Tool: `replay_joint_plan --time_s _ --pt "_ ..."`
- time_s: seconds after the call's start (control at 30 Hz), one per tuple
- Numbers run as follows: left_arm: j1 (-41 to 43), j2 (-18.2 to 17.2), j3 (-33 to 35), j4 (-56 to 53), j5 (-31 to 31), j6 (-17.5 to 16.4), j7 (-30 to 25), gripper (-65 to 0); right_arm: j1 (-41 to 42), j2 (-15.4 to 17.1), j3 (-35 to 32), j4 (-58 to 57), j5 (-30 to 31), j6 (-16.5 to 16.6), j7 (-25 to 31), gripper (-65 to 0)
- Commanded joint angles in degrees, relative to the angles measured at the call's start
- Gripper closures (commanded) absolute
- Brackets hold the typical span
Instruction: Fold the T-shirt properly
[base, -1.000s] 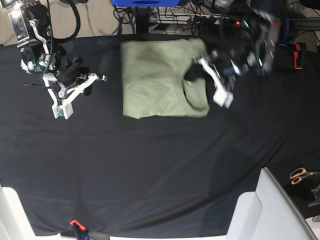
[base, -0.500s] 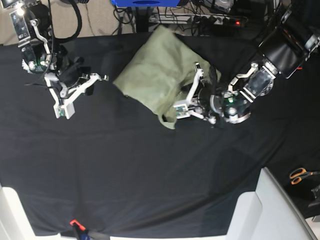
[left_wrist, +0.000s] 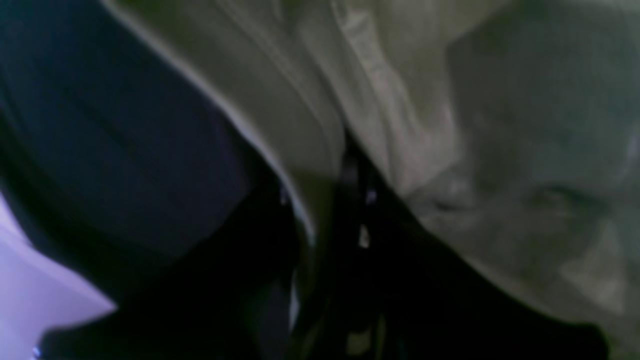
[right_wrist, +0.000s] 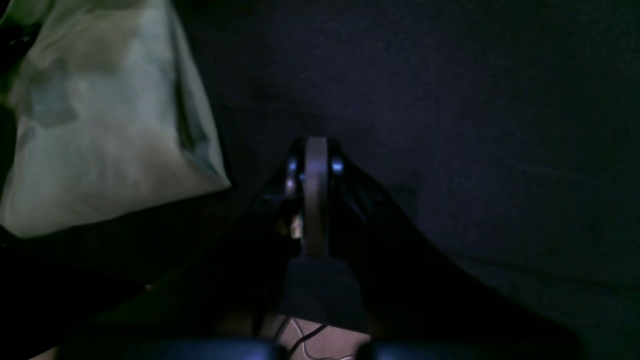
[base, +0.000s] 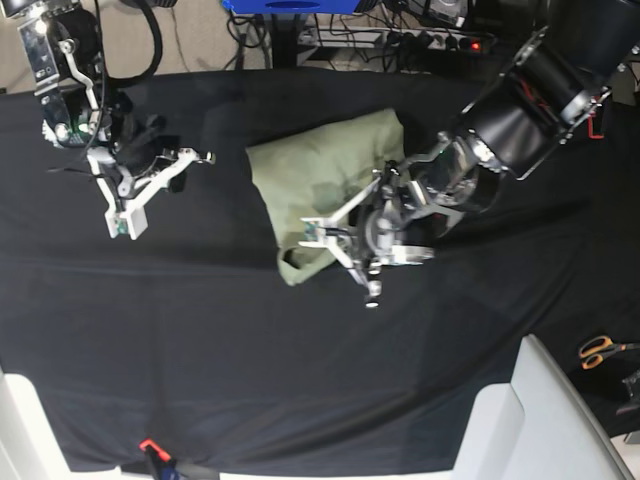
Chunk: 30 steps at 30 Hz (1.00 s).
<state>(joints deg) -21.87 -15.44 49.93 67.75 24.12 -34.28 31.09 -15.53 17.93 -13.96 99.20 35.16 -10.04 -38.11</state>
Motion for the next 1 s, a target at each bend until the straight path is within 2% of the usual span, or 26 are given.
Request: replay_joint_plan --time_s 0.0,0.07,0.1,0.37,0.97 --pt "-0.86 1.24 -0.04 0.52 0.36 -1.72 -2.30 0.0 0.54 0.48 0.37 0.80 0.05 0.15 0.88 0.0" --pt "-0.86 2.30 -0.13 0.61 2.83 -5.50 -4.06 0.0 0.54 0.48 0.37 0.80 0.05 0.15 0.96 0.0" --pt "-0.86 2.65 -0.13 0.78 3.79 -5.72 -4.67 0.0 0.54 0.48 0.37 0.80 0.05 0.15 0.96 0.0" --pt "-0.86 5.20 -0.04 1.13 5.46 -5.72 -6.26 0.0 0.98 0.31 3.27 0.71 0.23 0.07 0.96 0.0" --pt "-0.95 5.11 -0.75 0.96 5.38 -5.72 -7.31 0.0 1.42 0.31 4.24 -1.04 0.32 0.07 0.96 0.0"
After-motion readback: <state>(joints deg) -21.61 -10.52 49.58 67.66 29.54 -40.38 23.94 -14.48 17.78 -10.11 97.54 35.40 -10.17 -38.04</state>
